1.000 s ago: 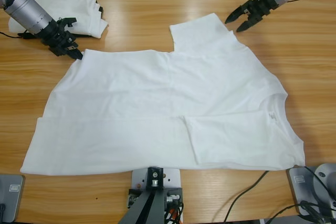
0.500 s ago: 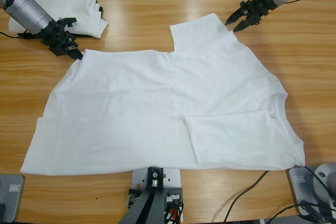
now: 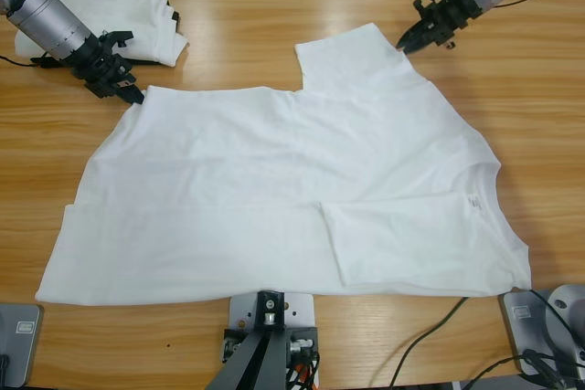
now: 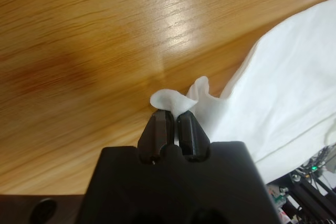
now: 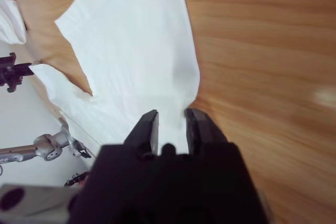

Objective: Fold clothes

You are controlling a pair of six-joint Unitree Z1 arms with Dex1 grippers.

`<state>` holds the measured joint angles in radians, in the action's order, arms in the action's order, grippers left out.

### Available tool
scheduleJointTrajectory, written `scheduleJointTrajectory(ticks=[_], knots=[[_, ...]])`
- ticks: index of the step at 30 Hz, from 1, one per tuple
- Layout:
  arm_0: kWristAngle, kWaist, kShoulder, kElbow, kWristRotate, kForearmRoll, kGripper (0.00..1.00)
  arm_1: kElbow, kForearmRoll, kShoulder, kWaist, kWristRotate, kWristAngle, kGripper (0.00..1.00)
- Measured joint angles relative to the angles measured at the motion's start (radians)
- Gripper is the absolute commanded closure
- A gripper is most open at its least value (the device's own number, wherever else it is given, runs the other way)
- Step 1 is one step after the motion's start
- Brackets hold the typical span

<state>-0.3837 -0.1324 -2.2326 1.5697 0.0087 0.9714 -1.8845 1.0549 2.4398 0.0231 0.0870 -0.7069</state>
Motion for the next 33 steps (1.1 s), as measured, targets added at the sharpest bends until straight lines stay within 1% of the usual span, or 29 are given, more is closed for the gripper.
scheduleJointTrajectory(ticks=[1,3,10,16,26,29,32,33], knots=[[0.0,0.0,0.0,0.0,0.0,0.0,1.0,0.0,0.004,0.0,-0.002,0.003,0.005,0.74],[0.0,0.0,0.0,-0.001,0.0,0.0,1.0,0.0,0.008,0.0,-0.009,0.01,0.017,0.704],[0.001,0.0,0.008,-0.014,0.0,0.0,1.0,0.0,0.019,0.0,-0.031,0.026,0.096,0.707],[0.005,0.0,0.016,-0.021,0.0,0.0,1.0,0.0,0.02,0.0,-0.032,0.026,0.104,0.8],[0.007,0.0,0.016,-0.027,0.0,0.0,1.0,-0.028,0.059,0.028,-0.032,0.025,0.088,0.807],[0.007,0.0,0.016,-0.027,0.0,0.0,1.0,-0.032,0.064,0.03,-0.035,0.025,0.086,0.894],[0.007,0.0,0.016,-0.028,0.0,0.0,1.0,-0.036,0.064,0.035,-0.036,0.022,0.074,0.898],[0.007,0.0,0.016,-0.028,0.0,0.0,1.0,-0.036,0.064,0.038,-0.036,0.019,0.068,0.92]])
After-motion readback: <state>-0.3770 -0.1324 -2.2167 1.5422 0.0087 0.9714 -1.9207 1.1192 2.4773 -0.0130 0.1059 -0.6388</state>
